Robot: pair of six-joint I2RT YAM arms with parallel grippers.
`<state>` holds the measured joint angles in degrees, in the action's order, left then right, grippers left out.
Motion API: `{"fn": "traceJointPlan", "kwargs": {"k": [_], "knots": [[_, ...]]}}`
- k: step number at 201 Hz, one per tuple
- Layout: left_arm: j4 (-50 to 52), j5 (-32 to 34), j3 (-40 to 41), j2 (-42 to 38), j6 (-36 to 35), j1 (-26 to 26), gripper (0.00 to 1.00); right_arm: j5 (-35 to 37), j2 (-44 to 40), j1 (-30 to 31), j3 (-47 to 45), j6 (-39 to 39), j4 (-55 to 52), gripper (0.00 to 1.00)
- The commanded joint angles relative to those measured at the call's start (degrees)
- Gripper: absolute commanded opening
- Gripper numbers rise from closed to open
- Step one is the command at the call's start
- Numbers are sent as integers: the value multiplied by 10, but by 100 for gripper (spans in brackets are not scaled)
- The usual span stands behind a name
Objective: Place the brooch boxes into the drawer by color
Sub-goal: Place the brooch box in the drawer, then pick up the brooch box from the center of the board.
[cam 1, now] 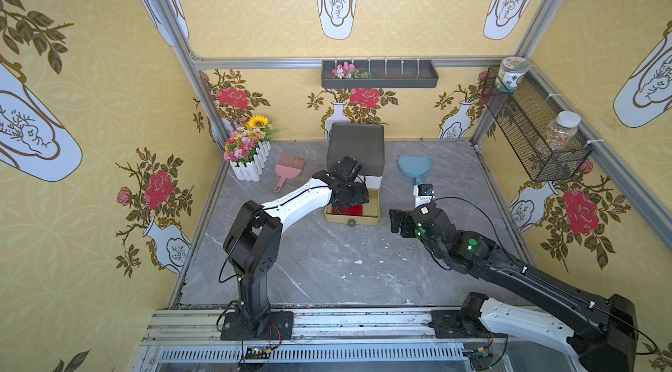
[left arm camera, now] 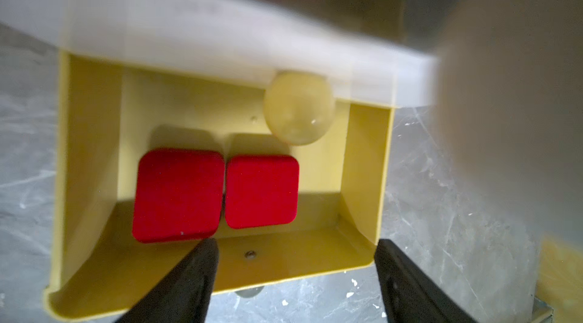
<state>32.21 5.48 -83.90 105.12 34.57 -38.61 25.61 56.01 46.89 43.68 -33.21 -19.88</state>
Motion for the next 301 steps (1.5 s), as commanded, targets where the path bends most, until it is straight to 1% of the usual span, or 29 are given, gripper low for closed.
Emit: {"fn": "traceJointPlan", "kwargs": {"k": [1,43,69,80,101,106,124,132,147,177,196,219,236,301], "knots": [[14,45,-9,-31,-20,0,85,-1,6,3,7,-3,10,98],[67,96,-17,-102,-45,5,87,-1,27,12,11,-5,22,98],[95,117,-4,-144,-61,29,87,0,33,17,14,-5,26,98],[97,112,15,-166,-68,52,88,-1,34,17,13,-6,26,98],[83,77,73,-207,-91,120,88,-1,35,19,12,-8,26,98],[82,73,87,-216,-96,151,88,-1,36,19,11,-8,28,98],[78,46,125,-227,-121,225,88,0,40,20,9,-9,31,98],[77,39,137,-222,-134,250,88,-2,43,21,9,-9,33,98],[78,35,140,-198,-161,278,89,-4,50,21,11,-10,37,98],[105,64,108,-117,-206,288,90,-7,62,21,16,-12,44,98],[94,50,100,-72,-230,306,91,-8,63,22,13,-13,47,98],[76,28,98,-34,-238,330,91,-7,60,22,8,-18,42,98],[68,31,94,-10,-244,338,91,-4,55,22,4,-19,39,98],[53,15,82,60,-248,346,90,2,62,16,3,-15,40,98]]}}
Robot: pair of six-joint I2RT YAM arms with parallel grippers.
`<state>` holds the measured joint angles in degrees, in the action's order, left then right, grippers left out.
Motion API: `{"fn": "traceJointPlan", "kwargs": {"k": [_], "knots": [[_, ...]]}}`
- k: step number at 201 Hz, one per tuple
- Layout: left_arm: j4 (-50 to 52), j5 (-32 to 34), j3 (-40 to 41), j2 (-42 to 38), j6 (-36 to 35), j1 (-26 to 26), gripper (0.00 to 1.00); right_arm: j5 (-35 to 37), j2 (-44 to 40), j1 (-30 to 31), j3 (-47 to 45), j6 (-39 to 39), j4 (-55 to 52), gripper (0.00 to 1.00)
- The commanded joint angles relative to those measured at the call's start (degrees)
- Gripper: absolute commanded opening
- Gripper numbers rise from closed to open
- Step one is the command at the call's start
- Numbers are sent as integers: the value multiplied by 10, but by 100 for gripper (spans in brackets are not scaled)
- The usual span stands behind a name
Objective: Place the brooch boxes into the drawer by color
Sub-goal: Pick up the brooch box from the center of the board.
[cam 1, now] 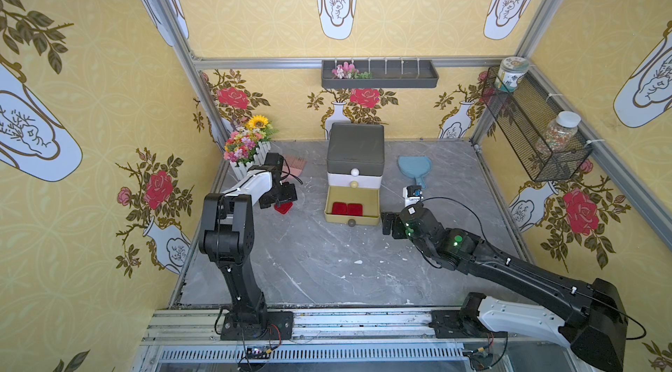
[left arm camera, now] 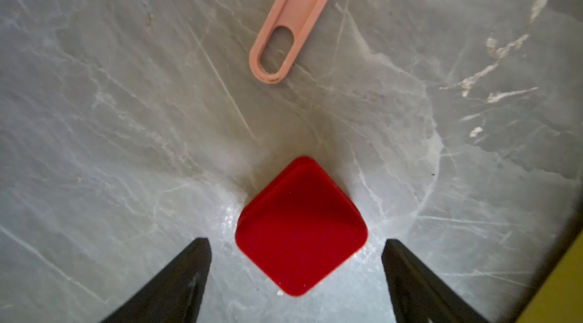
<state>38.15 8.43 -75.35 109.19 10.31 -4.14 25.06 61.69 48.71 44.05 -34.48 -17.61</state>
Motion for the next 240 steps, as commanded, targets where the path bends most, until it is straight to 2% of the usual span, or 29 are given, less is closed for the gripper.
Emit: {"fn": "traceJointPlan", "kwargs": {"k": [1,36,54,103,152,184,214,240], "knots": [[-7,-15,-3,20,-6,1,91,7,5,-3,-2,-2,17,99],[-11,-18,1,29,1,1,88,4,10,-6,-3,-2,21,99],[-12,-23,1,29,6,1,83,3,9,-7,-4,-2,21,99],[-10,-34,10,27,18,1,77,2,4,-8,-3,0,20,99],[-19,-73,37,-28,40,-6,75,1,1,-8,0,0,18,99],[-8,-87,41,-80,54,-31,75,-2,4,-8,6,0,20,99],[-2,-91,41,-121,79,-81,75,-4,4,-7,10,1,20,98],[-63,-162,73,-168,123,-117,76,-4,0,-7,10,2,18,99]]}}
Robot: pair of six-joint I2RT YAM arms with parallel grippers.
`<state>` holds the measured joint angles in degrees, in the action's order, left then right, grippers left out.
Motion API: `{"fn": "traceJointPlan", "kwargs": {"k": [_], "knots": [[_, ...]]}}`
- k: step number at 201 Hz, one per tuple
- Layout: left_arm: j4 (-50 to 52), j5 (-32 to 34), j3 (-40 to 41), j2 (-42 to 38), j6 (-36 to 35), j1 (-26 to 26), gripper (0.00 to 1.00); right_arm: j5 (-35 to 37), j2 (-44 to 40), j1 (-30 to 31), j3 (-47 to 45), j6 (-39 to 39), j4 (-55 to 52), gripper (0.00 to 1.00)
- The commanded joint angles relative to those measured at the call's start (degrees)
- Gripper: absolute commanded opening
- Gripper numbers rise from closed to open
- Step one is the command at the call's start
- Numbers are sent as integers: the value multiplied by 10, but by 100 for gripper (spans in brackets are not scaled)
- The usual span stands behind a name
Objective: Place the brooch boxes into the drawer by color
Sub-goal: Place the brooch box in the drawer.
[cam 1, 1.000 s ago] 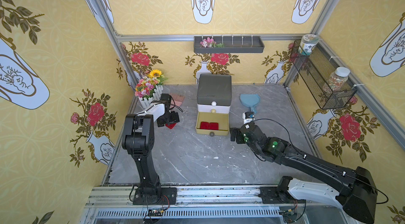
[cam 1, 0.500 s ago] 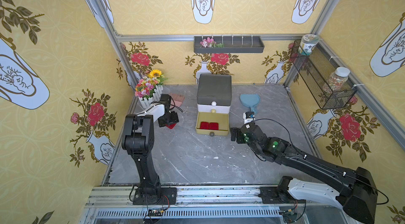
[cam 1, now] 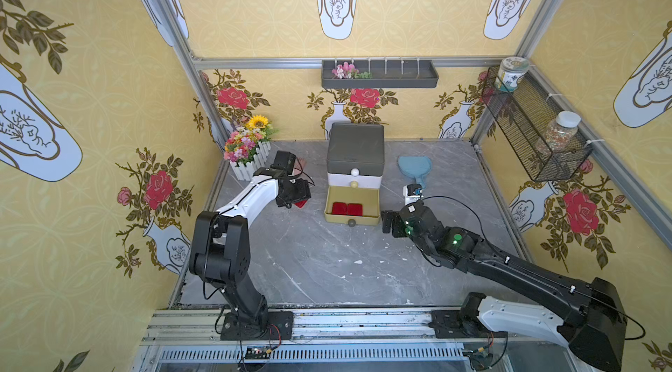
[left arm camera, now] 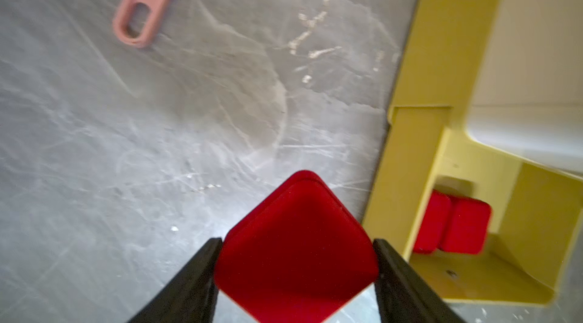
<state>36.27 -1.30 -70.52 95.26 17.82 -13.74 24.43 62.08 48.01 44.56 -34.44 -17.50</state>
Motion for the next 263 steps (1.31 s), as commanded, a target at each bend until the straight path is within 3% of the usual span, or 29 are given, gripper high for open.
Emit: {"fn": "traceJointPlan", "kwargs": {"k": [1,23,85,178,263], "knots": [[-48,-67,27,-31,49,-22,76,3,-4,0,6,1,17,99],[-88,-80,46,-47,80,-50,74,4,-8,1,4,0,13,99],[-101,-35,11,-2,118,-118,75,4,-13,3,-5,-7,13,99],[-129,-19,-35,68,132,-120,79,9,-15,7,-6,-8,4,99],[-141,-18,-42,65,132,-120,86,1,7,18,0,-5,14,99]]}}
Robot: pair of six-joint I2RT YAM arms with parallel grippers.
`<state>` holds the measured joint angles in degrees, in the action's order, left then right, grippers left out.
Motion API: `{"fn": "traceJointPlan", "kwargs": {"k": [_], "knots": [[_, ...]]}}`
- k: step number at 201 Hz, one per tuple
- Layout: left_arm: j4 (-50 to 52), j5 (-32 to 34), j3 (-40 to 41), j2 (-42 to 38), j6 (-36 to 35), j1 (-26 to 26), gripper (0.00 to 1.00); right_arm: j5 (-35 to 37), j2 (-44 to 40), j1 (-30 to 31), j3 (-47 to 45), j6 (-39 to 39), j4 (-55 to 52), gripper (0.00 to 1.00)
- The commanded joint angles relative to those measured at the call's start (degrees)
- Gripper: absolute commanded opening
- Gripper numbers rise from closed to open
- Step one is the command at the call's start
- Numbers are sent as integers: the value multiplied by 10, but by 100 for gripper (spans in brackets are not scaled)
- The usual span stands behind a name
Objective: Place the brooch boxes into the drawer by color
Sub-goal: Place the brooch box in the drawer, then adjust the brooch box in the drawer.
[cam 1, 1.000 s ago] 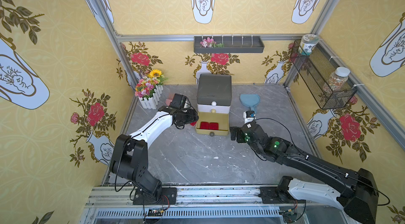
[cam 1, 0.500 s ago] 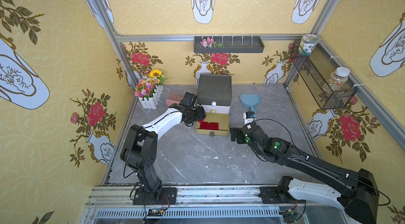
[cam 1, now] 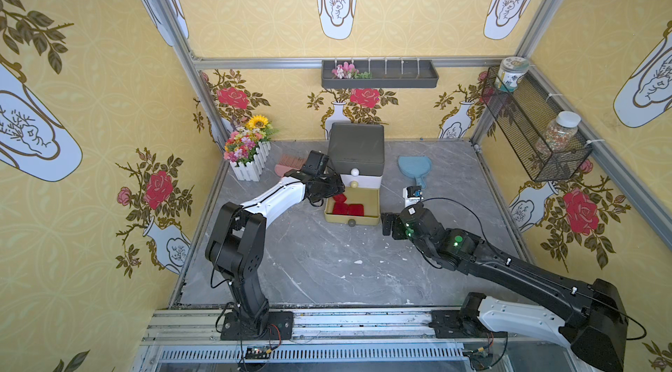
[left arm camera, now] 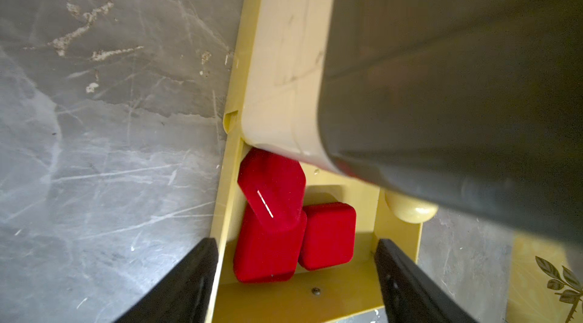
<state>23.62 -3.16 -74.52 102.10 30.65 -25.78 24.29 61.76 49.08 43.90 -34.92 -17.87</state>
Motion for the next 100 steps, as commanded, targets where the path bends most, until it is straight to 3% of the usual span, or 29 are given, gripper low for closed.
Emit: {"fn": "traceJointPlan", "kwargs": {"k": [1,45,78,88,100], "knots": [[-15,1,-3,-3,4,0,86,3,11,8,7,0,18,99],[-4,19,-8,-52,-6,0,87,8,57,44,25,0,34,98],[52,86,-11,-116,-35,0,91,-4,88,56,40,-2,52,98],[73,110,-5,-140,-42,7,91,-14,99,55,41,-1,65,94],[83,119,16,-174,-48,27,92,-37,117,55,46,8,92,81]]}}
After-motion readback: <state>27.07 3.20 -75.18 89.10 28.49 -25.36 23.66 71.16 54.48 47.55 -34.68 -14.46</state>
